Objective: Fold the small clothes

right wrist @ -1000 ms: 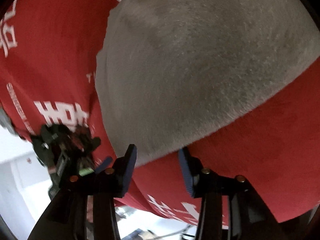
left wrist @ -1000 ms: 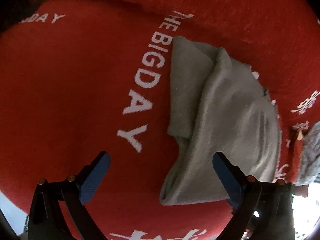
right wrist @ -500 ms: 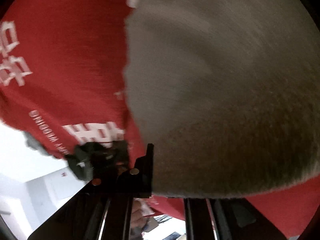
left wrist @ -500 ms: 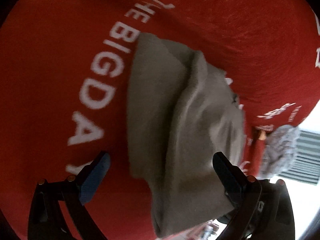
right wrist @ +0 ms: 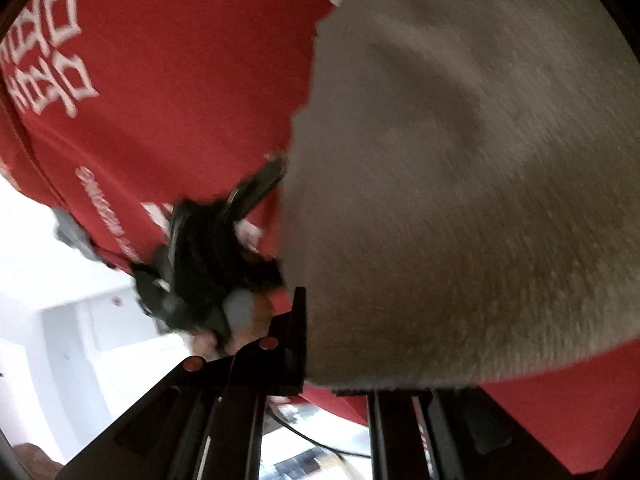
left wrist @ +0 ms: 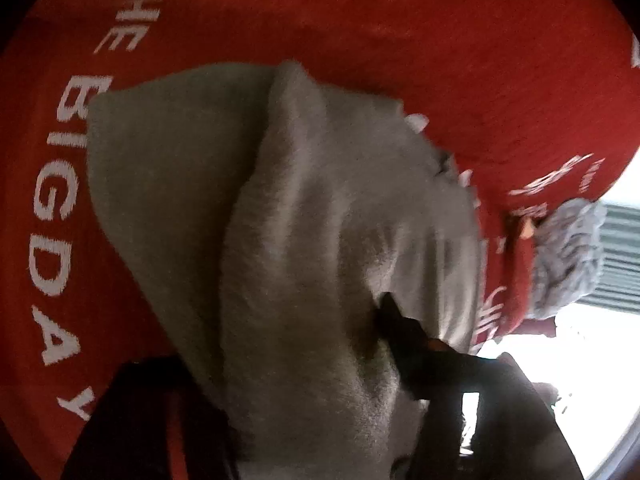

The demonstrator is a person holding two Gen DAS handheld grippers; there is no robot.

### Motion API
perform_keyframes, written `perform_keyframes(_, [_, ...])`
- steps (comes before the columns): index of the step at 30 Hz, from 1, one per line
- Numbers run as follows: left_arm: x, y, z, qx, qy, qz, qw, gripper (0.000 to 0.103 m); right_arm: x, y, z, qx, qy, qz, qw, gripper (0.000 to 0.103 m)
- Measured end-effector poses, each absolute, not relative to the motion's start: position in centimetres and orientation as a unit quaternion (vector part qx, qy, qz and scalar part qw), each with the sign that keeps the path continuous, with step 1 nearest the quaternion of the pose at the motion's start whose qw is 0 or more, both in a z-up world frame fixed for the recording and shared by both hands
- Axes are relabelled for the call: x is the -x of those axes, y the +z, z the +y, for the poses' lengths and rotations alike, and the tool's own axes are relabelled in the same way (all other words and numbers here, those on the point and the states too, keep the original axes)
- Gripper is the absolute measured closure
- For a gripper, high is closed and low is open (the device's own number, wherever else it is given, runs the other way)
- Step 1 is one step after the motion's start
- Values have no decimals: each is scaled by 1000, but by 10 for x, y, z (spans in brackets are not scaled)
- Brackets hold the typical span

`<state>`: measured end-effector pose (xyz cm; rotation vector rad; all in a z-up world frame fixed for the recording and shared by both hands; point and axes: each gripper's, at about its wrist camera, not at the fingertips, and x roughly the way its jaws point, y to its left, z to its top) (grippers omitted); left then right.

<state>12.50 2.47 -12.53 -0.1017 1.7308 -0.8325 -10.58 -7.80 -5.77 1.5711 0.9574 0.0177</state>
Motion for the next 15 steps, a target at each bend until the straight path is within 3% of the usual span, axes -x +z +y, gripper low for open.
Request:
perform_keyframes(2, [-124,-123,26,38,-356,733,579,53,110,-56,-74,-644,7,474,600,82])
perform_keyframes(4, [-124,-120,27,24,-349,732,585,53,115,-49,-77,-614,12,511,601,61])
perform_keyframes(7, [-120,-114,20,-6,-343,719,604,58,123,-25,-100,-569,-1,513,643,60])
perform_keyframes(8, [-119,-112,21,-21,-344,712,612,72,124,-19,-110,-555,-15,507,659,61])
perform_keyframes(9, [-118,-110,19,-29,-345,709,614,74,124,-11,-124,-536,-38,500,679,67])
perform_keyframes(10, [-116,-107,17,-33,-341,705,620,75,122,-7,-137,-518,-63,495,695,83])
perform_keyframes(12, [-114,-102,16,-39,-339,699,628,77,112,-7,-157,-484,-104,501,710,96])
perform_keyframes(15, [-110,-87,14,-36,-343,685,642,77,91,-19,-171,-454,-118,508,722,98])
